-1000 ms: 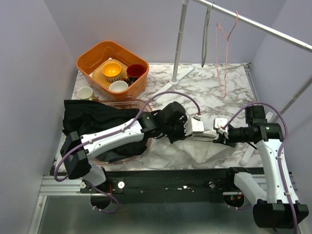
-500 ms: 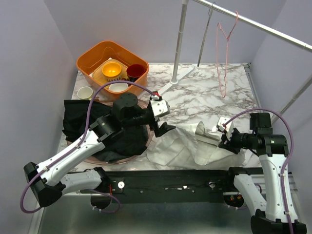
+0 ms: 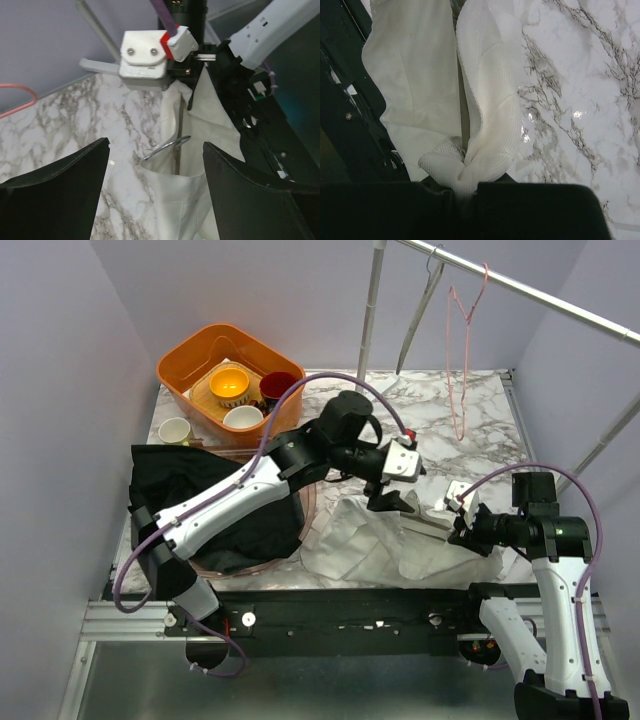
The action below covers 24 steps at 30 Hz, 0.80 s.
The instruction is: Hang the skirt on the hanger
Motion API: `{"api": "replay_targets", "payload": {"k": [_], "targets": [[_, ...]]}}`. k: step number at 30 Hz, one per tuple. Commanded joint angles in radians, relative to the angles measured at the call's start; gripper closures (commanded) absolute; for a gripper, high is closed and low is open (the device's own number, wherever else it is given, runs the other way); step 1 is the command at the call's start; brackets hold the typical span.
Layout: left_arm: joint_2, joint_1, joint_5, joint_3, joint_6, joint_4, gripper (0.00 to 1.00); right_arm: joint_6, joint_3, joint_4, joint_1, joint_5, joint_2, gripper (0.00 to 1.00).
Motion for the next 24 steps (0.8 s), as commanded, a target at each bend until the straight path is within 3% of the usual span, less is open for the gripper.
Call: {"api": "replay_targets", "payload": {"k": [1,2,3,5,8,9,13,14,16,18,20,22,24], "targets": [[0.109,-0.064,0.020,0.115,0.094,-0.243,0.33,-0.020,0.003,-0.015,-0.004,-0.049,-0.011,1.00],[0.124,-0.070,0.004,0.132,0.090,-0.261,0.41,-0.020,0.003,-0.014,-0.004,-0.049,-0.010,0.99],[0.147,-0.073,-0.005,0.143,0.086,-0.290,0.56,-0.020,0.002,-0.015,-0.004,-0.049,-0.011,0.99],[0.158,-0.081,-0.063,0.158,0.051,-0.295,0.70,-0.019,-0.004,-0.015,-0.004,-0.044,-0.013,0.99],[0.155,-0.082,-0.111,0.140,0.021,-0.303,0.80,-0.003,-0.010,-0.003,-0.004,-0.038,-0.013,1.00],[0.144,-0.082,-0.122,0.132,0.007,-0.292,0.91,0.001,-0.012,0.005,-0.004,-0.035,-0.011,0.99],[0.111,-0.082,-0.180,0.100,-0.071,-0.252,0.96,0.030,-0.011,0.026,-0.004,-0.026,-0.005,1.00],[0.100,-0.082,-0.206,0.083,-0.085,-0.235,0.96,0.037,-0.006,0.028,-0.004,-0.021,-0.007,0.99],[0.063,-0.081,-0.226,0.057,-0.127,-0.171,0.84,0.050,-0.001,0.034,-0.004,-0.017,-0.005,0.99],[0.005,-0.076,-0.276,0.008,-0.150,-0.098,0.56,0.087,0.002,0.052,-0.004,0.009,-0.007,0.99],[-0.049,-0.069,-0.330,-0.062,-0.159,-0.053,0.43,0.138,0.003,0.069,-0.004,0.052,-0.014,1.00],[-0.152,-0.047,-0.428,-0.124,-0.159,0.019,0.24,0.165,-0.003,0.087,-0.009,0.132,-0.030,0.99],[-0.263,-0.030,-0.493,-0.239,-0.151,0.079,0.16,0.211,-0.010,0.109,-0.015,0.226,-0.063,0.99]]}}
